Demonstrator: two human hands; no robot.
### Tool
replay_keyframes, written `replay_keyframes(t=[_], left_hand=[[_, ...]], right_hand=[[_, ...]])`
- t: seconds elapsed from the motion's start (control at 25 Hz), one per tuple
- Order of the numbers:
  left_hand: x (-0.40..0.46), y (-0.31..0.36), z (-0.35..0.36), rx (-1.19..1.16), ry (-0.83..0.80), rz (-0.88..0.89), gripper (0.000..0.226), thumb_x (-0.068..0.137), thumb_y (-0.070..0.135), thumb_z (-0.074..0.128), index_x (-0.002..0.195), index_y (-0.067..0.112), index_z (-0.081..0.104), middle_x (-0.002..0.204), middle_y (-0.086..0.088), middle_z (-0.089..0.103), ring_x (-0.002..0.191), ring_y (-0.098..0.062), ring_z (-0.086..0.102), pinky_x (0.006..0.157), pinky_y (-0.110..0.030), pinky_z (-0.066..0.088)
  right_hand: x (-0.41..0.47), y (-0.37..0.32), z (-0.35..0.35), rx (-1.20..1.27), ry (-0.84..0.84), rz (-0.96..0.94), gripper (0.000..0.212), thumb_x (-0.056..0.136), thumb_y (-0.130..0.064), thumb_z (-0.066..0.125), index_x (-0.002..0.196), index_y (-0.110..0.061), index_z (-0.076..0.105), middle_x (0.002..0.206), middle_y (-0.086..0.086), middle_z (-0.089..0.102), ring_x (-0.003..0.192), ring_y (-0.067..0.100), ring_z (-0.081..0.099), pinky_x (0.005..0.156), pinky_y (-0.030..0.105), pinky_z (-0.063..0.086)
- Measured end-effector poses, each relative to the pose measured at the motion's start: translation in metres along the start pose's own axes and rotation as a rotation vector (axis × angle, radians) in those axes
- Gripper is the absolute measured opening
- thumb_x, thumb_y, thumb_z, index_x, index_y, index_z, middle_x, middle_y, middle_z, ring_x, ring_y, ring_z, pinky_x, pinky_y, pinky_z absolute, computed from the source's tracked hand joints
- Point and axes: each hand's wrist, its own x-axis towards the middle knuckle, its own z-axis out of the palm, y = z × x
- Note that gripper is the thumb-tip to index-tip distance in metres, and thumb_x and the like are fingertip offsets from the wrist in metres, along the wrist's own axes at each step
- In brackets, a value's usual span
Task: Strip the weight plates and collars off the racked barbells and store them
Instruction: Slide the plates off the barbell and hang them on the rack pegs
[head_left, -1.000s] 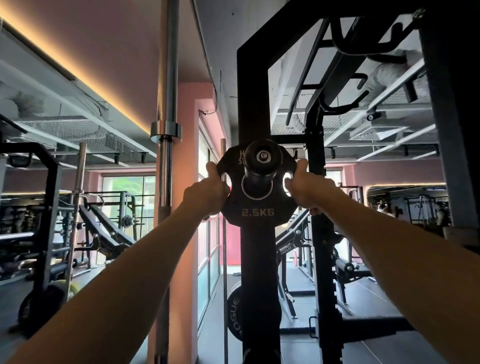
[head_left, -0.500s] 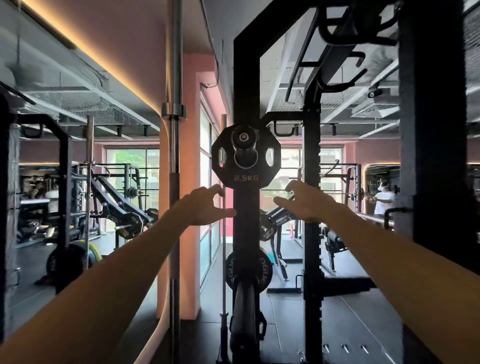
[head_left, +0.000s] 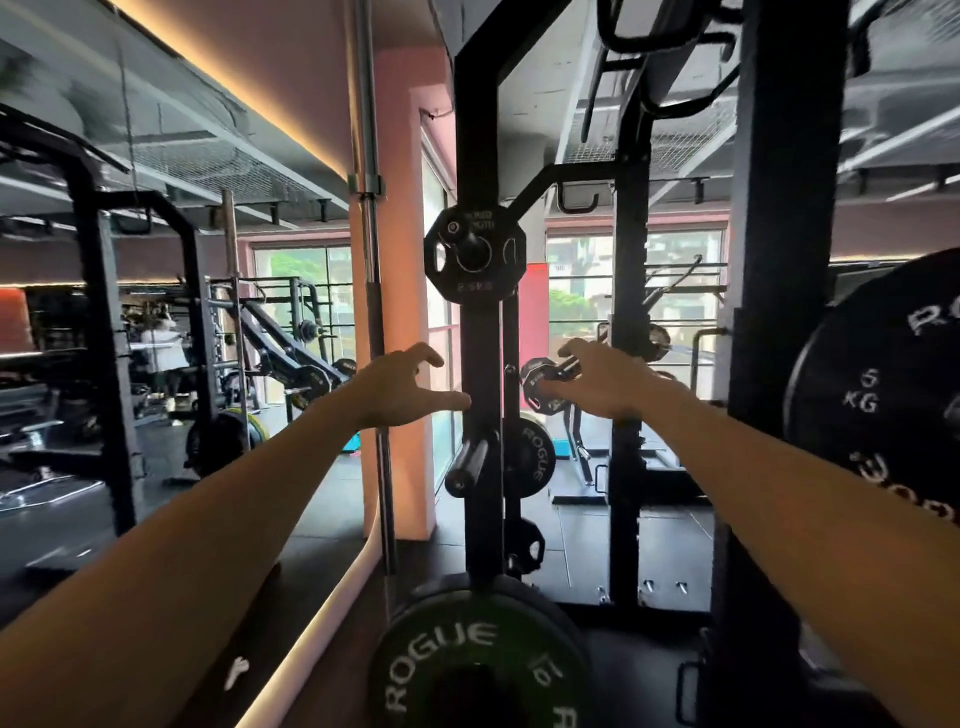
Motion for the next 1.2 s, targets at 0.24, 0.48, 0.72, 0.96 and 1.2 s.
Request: replay_keyframes(t=[0.24,0.48,0.72,0.96,1.2], left_hand=[[-0.085,0.038,-0.028,-0.013,0.032,-0.035,0.072,0.077,0.058,0.070,0.134,0.022,0.046,0.141,-0.011,0.049,0.124,-0.028,0.051,0.103,-0.042,0.044],[-0.180,0.097,-0.043,-0.025,0.039,-0.007,0.073,0.075,0.059,0.071,0.134,0.022,0.047,0.139,-0.012,0.051,0.124,-0.028,0.050,0.097,-0.037,0.042],[-0.244,0.188,-0.035,-0.052,-0.033,0.061,0.069,0.080,0.051,0.071,0.133,0.014,0.047,0.117,-0.010,0.057,0.098,-0.019,0.054,0.073,-0.026,0.041],[-0.253,0.288,-0.007,-0.099,-0.091,0.174,0.074,0.079,0.052,0.071,0.138,0.016,0.044,0.127,-0.011,0.057,0.090,-0.016,0.057,0.076,-0.025,0.042],[-0.233,0.420,0.068,-0.142,-0.122,0.266,0.069,0.076,0.055,0.073,0.130,0.019,0.049,0.121,-0.002,0.057,0.105,-0.019,0.051,0.085,-0.031,0.039]], right_hand=[[-0.077,-0.006,-0.031,0.017,-0.012,-0.012,0.080,0.074,-0.068,0.061,0.138,-0.024,0.041,0.140,0.002,0.050,0.124,0.026,0.051,0.104,0.050,0.038],[-0.189,-0.007,-0.072,-0.009,-0.060,-0.002,0.078,0.075,-0.067,0.061,0.138,-0.024,0.043,0.139,0.001,0.052,0.123,0.025,0.051,0.105,0.049,0.037],[-0.299,0.024,-0.136,-0.097,-0.047,0.080,0.079,0.078,-0.066,0.060,0.143,-0.025,0.038,0.150,0.003,0.041,0.134,0.026,0.043,0.110,0.047,0.028],[-0.372,0.096,-0.207,-0.154,0.002,0.202,0.080,0.078,-0.066,0.060,0.142,-0.023,0.039,0.147,0.004,0.045,0.132,0.027,0.045,0.108,0.045,0.032],[-0.431,0.226,-0.267,-0.199,0.018,0.316,0.081,0.075,-0.066,0.062,0.141,-0.024,0.039,0.142,0.005,0.047,0.127,0.028,0.049,0.105,0.045,0.038]])
